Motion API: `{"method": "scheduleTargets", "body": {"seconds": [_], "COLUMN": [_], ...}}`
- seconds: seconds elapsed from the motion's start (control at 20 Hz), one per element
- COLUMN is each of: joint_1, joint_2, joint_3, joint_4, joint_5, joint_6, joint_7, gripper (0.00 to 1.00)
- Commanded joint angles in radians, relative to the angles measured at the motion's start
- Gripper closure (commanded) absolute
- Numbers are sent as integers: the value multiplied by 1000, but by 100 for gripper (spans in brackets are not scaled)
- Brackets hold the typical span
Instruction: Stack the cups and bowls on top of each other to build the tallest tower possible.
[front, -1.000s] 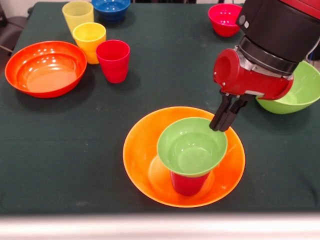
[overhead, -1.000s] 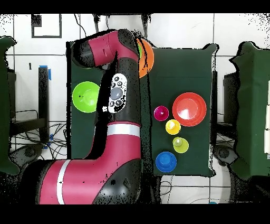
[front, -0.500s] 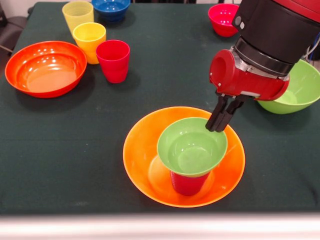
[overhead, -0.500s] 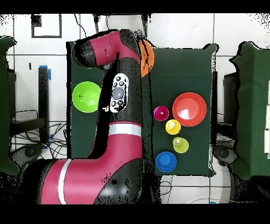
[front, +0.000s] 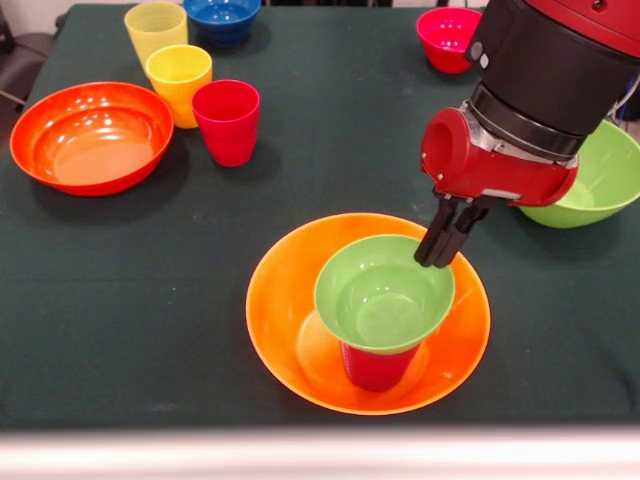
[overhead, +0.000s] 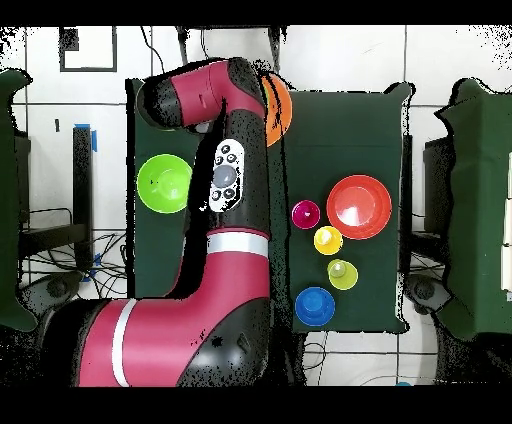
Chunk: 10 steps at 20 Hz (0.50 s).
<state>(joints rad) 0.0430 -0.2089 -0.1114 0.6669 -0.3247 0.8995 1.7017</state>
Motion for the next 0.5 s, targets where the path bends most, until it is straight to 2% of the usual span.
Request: {"method": "scheduleTargets", "body": {"seconds": [0.05, 0.5], "joint_1": [-12, -17], "joint_2": [11, 22], "joint_3": [97, 103], "joint_4": [72, 50], "joint_5": [22, 36], "joint_6": [87, 99], "joint_7": [-86, -97], "gripper": [100, 100]}}
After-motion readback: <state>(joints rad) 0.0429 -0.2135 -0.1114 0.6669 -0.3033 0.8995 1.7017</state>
